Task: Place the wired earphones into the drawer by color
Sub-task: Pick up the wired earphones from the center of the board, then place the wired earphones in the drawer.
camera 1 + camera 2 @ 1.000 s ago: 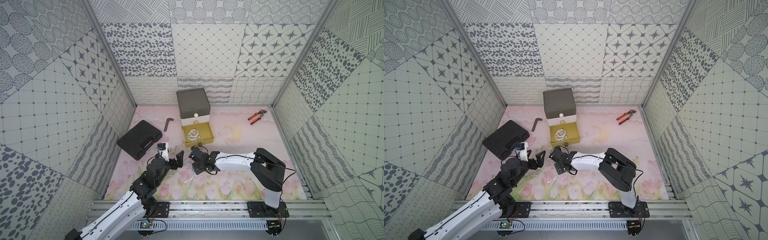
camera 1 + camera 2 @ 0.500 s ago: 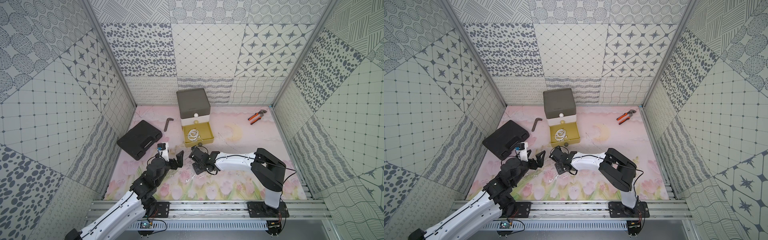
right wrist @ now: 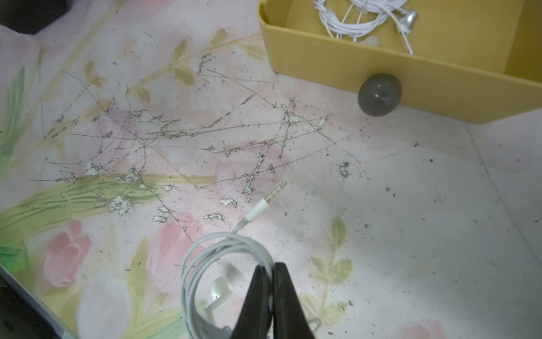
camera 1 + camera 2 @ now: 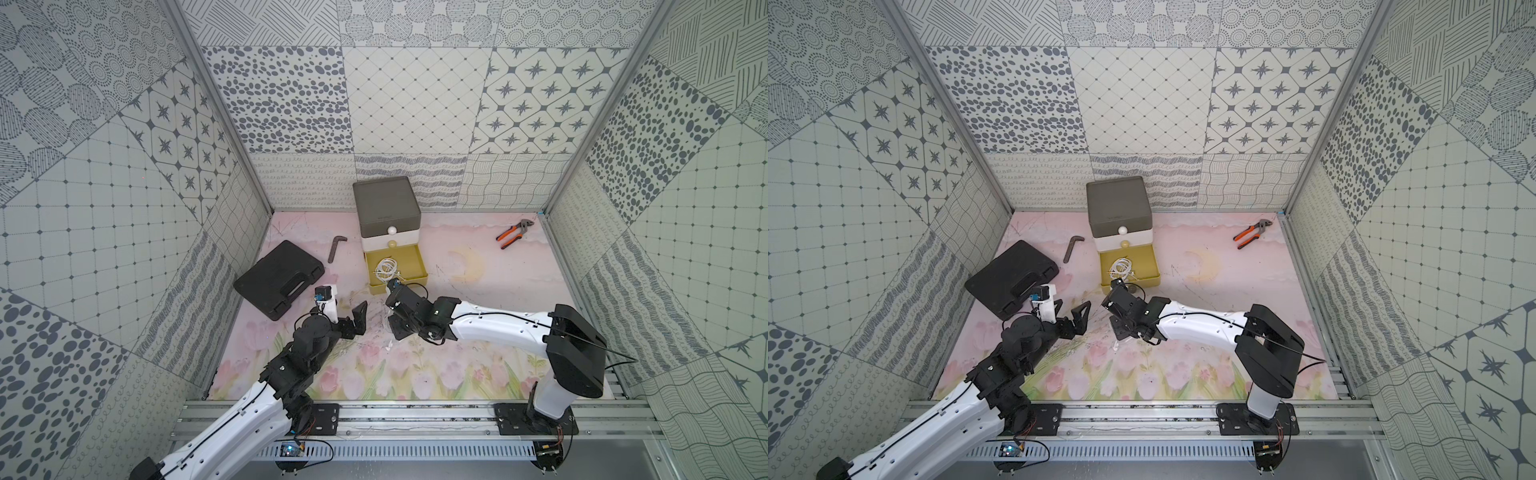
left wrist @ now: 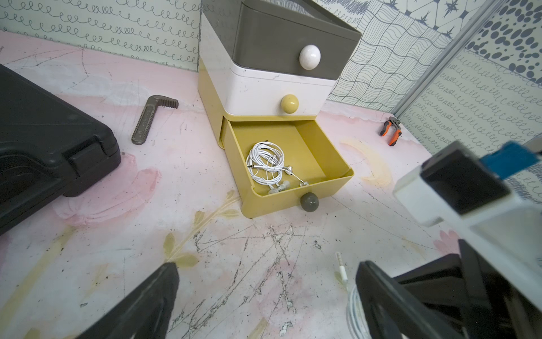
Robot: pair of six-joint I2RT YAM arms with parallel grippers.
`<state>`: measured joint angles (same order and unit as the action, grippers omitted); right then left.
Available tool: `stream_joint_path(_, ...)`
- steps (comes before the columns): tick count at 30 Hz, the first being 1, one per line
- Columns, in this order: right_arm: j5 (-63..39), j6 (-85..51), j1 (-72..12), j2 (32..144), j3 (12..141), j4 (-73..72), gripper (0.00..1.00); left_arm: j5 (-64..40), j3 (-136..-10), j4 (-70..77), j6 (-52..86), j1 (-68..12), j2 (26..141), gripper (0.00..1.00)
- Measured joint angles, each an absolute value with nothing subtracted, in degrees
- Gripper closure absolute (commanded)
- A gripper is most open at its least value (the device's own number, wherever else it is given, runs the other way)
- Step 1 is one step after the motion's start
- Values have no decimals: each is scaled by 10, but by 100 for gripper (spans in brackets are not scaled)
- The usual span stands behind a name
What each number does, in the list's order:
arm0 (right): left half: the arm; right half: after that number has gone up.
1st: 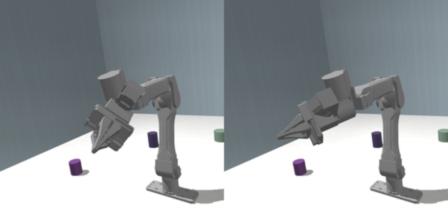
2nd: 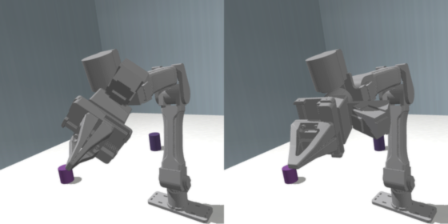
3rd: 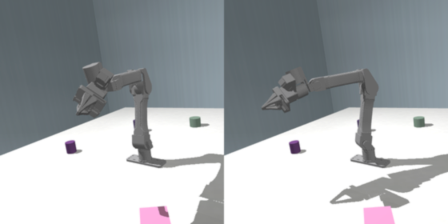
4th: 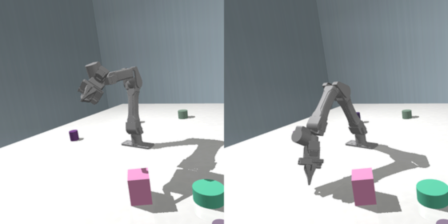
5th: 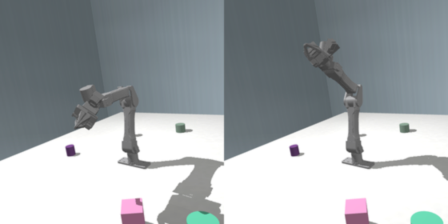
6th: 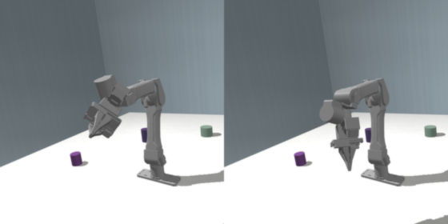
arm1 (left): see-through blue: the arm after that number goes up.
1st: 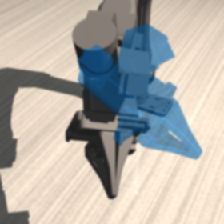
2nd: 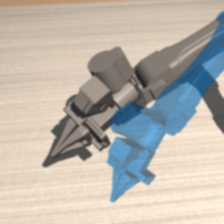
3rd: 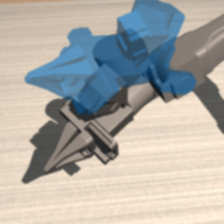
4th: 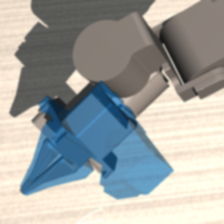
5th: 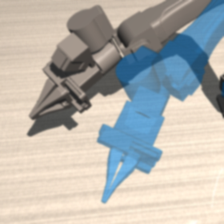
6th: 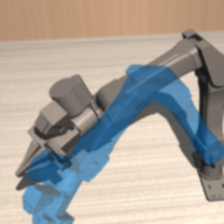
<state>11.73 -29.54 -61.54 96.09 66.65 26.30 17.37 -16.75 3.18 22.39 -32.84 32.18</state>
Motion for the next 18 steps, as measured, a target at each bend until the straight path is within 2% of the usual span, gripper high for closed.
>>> stream_joint_path(18, 125, -244, -531, 926, 740, 276, 100, 169, -168, 32, 223, -328, 326, 1)
